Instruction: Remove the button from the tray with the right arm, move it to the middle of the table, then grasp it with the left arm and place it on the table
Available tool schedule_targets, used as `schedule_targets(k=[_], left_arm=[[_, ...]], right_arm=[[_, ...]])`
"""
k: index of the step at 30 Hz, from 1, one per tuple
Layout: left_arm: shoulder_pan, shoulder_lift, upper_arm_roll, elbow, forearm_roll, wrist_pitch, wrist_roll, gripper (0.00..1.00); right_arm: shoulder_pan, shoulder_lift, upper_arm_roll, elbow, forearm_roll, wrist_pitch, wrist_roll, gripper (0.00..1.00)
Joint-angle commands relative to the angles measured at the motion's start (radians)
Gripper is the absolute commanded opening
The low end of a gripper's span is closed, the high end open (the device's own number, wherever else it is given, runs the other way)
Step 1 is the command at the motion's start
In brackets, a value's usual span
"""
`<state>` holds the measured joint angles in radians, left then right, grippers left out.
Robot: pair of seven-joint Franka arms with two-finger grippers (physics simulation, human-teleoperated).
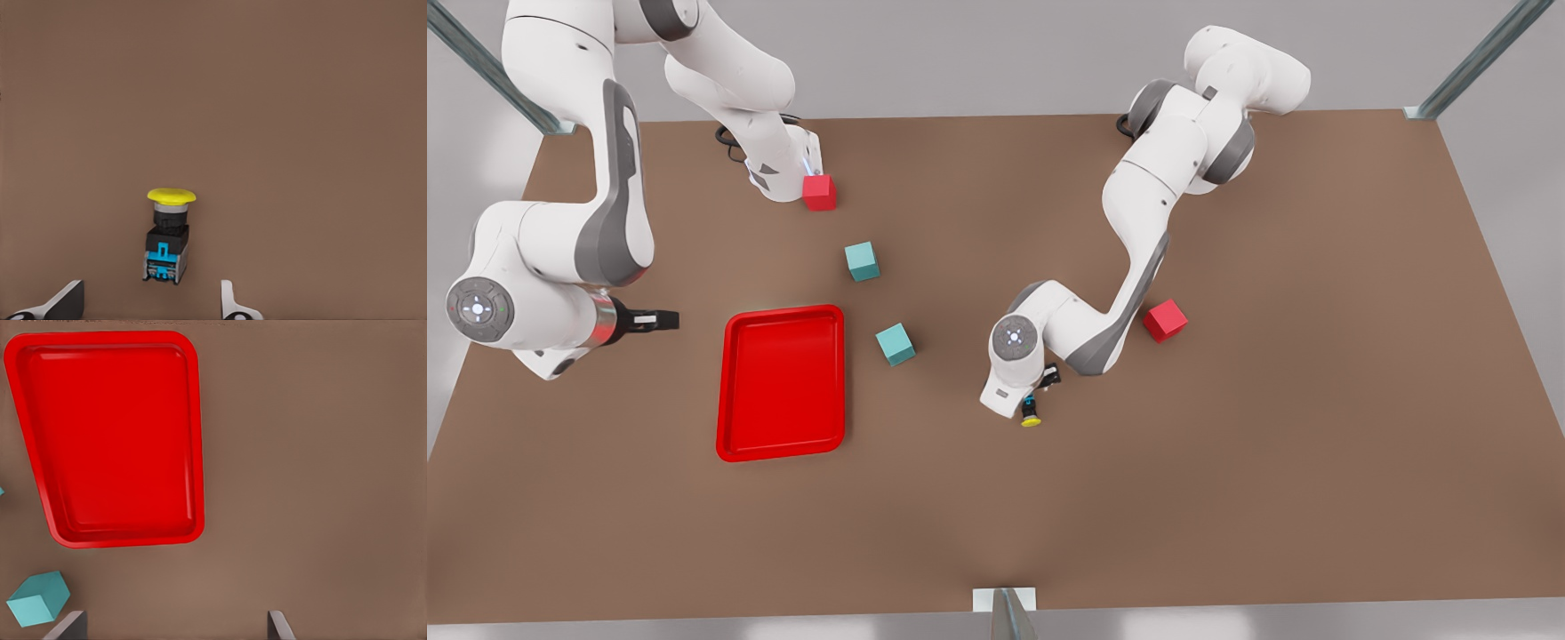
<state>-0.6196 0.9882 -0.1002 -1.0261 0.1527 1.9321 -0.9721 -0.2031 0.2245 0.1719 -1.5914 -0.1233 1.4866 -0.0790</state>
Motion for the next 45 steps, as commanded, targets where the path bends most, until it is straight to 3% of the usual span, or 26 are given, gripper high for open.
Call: schedule_targets(k=[1, 16, 30, 45], left_arm=[[0.001, 0.007, -0.001, -0.002, 0.004, -0.002, -0.099, 1.00], [0.009, 0.043, -0.009, -0.037, -0.059, 0.104, 0.087, 1.00], [0.049, 0.044, -0.012, -0.022, -0.196, -0.007, 0.133, 1.00], [0.054, 0.067, -0.009, 0.001, -0.228, 0.010, 0.150, 1.00]], right_arm=[[0.002, 0.000, 0.003, 0.001, -0.013, 0.020, -0.085, 1.00], [-0.009, 0.015, 0.003, 0.001, -0.015, 0.012, -0.088, 1.00], [-0.010, 0.021, 0.003, -0.001, -0.016, 0.018, -0.088, 1.00], [-0.010, 0.023, 0.003, -0.001, -0.024, 0.018, -0.088, 1.00]])
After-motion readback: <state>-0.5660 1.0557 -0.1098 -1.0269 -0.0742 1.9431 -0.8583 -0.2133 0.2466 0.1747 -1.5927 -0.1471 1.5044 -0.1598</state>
